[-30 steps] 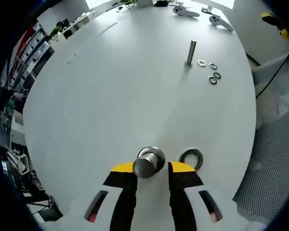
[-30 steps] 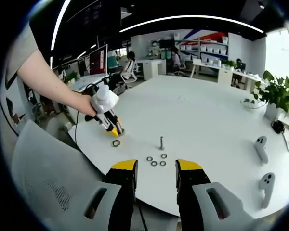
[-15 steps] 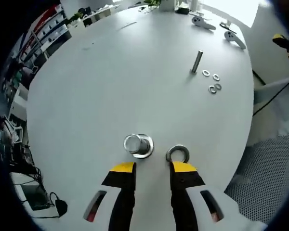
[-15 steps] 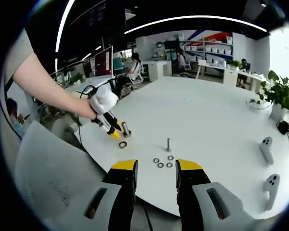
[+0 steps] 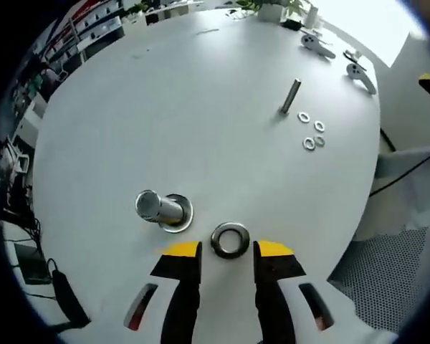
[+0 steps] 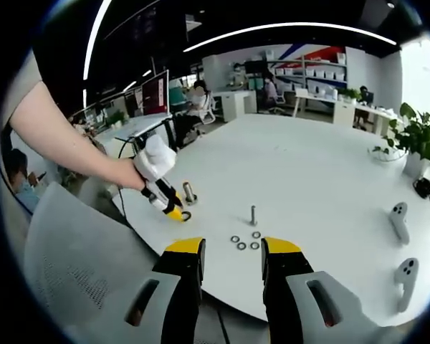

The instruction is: Place the washer onto the threaded stud by aligning its center hole with the stud, sliding it down to the base, and recovering from edge contact or off-axis alignment until the washer reaches the visible bottom stop.

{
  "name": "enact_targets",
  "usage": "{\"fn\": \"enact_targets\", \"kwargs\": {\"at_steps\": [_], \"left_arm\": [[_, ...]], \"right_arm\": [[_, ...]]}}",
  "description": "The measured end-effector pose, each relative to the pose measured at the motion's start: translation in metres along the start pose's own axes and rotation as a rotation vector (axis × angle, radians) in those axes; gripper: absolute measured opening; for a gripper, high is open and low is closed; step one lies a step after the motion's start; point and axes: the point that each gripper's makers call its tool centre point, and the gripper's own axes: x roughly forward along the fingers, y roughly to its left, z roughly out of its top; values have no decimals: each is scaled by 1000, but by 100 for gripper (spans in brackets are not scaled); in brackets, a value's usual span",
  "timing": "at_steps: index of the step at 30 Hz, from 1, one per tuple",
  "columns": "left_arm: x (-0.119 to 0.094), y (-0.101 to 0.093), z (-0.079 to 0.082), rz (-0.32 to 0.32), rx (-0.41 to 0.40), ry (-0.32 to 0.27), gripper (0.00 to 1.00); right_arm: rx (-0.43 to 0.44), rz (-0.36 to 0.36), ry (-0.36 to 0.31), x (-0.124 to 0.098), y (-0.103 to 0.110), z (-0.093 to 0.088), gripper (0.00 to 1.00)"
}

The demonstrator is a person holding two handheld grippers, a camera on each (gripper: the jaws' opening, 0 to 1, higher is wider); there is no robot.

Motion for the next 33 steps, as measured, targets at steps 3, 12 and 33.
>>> {"fn": "enact_targets", "kwargs": {"at_steps": [3,12,33], "left_arm": [[3,0,-3,10,-16,9,27],[4,4,0,34,-24,0,24],[-4,12,-35,2,182,236,21]], "right_arm": [[-4,7,1,0,2,0,33],[0,4,0,1,0,0,33],[-1,10,12,2,1,-2,33]]}}
